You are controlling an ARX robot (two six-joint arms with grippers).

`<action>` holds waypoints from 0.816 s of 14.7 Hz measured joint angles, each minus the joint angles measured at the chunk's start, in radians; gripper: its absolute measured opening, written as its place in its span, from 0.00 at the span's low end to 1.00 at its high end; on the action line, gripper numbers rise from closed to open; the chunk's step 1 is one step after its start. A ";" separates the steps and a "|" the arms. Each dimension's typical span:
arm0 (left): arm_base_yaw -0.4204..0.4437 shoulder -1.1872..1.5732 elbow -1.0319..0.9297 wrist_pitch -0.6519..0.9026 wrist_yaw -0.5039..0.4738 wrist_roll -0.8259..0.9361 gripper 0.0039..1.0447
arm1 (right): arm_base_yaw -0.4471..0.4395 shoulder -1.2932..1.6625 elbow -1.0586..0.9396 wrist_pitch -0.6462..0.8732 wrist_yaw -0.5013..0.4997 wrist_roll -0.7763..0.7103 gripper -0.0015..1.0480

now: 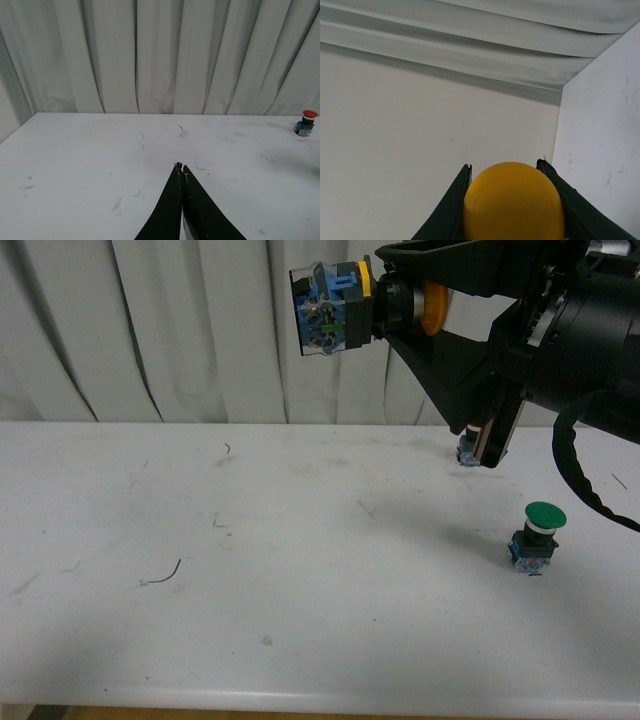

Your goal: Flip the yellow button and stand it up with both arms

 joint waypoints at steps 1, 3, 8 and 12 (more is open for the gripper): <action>0.000 -0.005 -0.006 0.000 0.000 0.000 0.01 | 0.000 0.000 0.000 0.000 0.000 0.000 0.34; 0.000 -0.010 -0.011 0.001 0.000 0.000 0.01 | 0.000 0.000 0.000 0.000 0.000 0.000 0.34; 0.000 -0.018 -0.020 0.004 0.000 0.000 0.01 | 0.000 0.000 0.000 0.000 0.000 0.000 0.34; 0.000 -0.056 -0.067 0.001 -0.002 0.000 0.01 | 0.000 0.000 0.000 0.000 0.002 0.000 0.34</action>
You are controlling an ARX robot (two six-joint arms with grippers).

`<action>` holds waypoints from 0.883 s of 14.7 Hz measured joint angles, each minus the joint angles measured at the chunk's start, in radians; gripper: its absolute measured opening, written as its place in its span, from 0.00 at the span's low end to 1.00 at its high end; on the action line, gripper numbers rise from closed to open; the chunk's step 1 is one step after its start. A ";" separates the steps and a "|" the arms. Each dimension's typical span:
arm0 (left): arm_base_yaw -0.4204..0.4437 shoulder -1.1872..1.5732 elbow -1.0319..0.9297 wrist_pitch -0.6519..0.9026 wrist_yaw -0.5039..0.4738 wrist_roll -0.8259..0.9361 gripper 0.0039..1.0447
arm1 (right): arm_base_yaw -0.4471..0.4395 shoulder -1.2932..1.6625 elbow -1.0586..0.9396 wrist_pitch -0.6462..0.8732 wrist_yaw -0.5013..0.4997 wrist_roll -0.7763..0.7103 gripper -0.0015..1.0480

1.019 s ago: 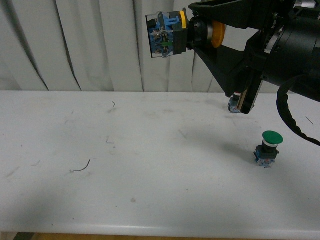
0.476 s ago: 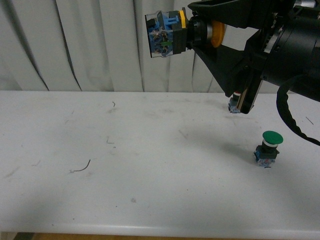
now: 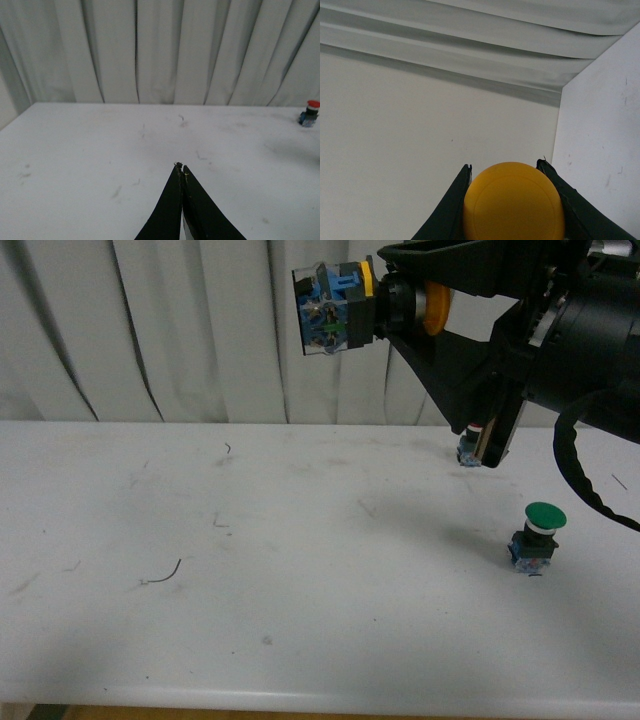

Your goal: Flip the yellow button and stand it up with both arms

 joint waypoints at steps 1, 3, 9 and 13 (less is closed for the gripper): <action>0.000 0.000 0.000 0.002 0.002 0.000 0.01 | 0.000 0.000 0.000 0.000 0.001 0.000 0.34; 0.000 -0.003 0.000 0.009 0.002 0.000 0.01 | 0.001 0.000 0.000 -0.002 0.002 0.000 0.34; 0.000 -0.003 0.000 0.010 0.002 -0.002 0.47 | -0.024 -0.019 -0.017 -0.003 -0.001 -0.149 0.34; 0.000 -0.003 0.000 0.010 0.002 -0.001 0.96 | -0.146 -0.106 -0.014 -0.085 0.082 -0.546 0.34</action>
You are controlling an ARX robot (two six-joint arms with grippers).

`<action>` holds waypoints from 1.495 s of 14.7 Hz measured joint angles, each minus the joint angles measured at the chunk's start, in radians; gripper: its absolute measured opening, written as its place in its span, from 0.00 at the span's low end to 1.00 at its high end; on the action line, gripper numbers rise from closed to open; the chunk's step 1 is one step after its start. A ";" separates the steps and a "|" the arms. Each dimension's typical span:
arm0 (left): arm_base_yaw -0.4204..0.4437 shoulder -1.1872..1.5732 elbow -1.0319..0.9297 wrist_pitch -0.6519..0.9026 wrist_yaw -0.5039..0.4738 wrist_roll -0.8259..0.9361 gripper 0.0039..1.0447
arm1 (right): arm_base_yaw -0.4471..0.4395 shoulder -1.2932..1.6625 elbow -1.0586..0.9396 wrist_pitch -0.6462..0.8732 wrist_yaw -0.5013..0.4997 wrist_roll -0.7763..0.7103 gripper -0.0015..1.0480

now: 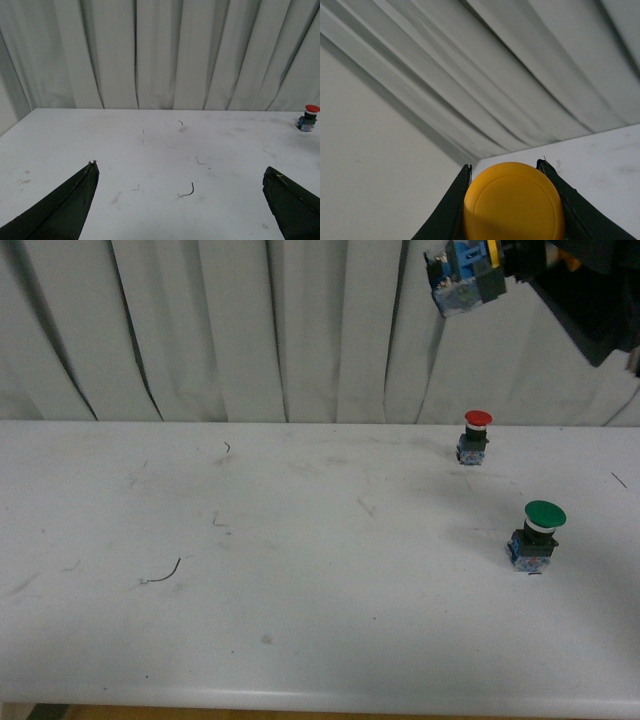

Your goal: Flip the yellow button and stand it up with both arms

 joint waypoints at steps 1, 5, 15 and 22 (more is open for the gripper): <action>0.000 0.000 0.000 0.000 0.000 0.000 0.93 | -0.012 -0.025 0.031 -0.138 0.066 -0.172 0.34; 0.000 0.000 0.000 0.000 0.000 -0.001 0.94 | -0.113 0.011 0.153 -0.463 0.352 -0.628 0.34; 0.000 0.000 0.000 0.000 0.000 -0.001 0.94 | -0.038 0.384 0.609 -0.910 0.671 -0.690 0.34; 0.000 0.000 0.000 0.000 0.000 -0.001 0.94 | 0.018 0.524 0.785 -1.088 0.735 -0.648 0.34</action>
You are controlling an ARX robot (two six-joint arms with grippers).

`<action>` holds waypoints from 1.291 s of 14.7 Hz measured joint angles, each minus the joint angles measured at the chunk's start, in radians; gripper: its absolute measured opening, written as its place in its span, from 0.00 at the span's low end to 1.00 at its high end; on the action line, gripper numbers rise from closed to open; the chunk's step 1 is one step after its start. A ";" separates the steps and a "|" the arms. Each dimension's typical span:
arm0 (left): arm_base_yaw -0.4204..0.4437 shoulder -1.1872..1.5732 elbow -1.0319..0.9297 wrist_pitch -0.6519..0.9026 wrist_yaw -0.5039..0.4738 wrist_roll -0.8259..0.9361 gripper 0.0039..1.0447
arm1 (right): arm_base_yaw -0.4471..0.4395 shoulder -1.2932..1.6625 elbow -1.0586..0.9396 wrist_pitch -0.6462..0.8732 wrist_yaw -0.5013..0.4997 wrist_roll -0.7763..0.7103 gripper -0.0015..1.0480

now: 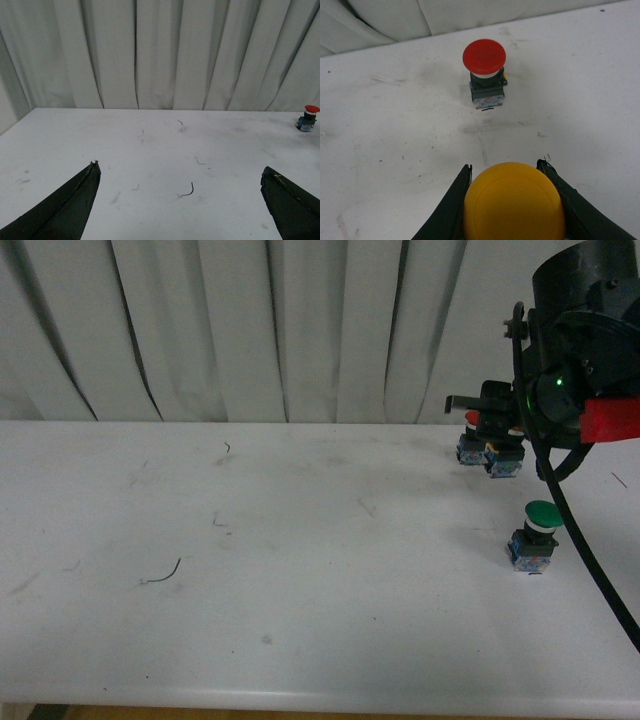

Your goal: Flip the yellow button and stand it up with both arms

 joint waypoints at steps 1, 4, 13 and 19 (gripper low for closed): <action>0.000 0.000 0.000 0.000 0.000 0.000 0.94 | 0.004 0.014 0.017 -0.012 0.001 0.003 0.34; 0.000 0.000 0.000 0.000 0.000 0.000 0.94 | -0.026 0.089 0.090 -0.039 -0.011 0.018 0.34; 0.000 0.000 0.000 0.000 0.000 0.000 0.94 | -0.055 0.147 0.132 -0.043 -0.061 0.043 0.34; 0.000 0.000 0.000 0.000 0.000 0.000 0.94 | -0.053 0.162 0.135 -0.049 -0.064 0.048 0.34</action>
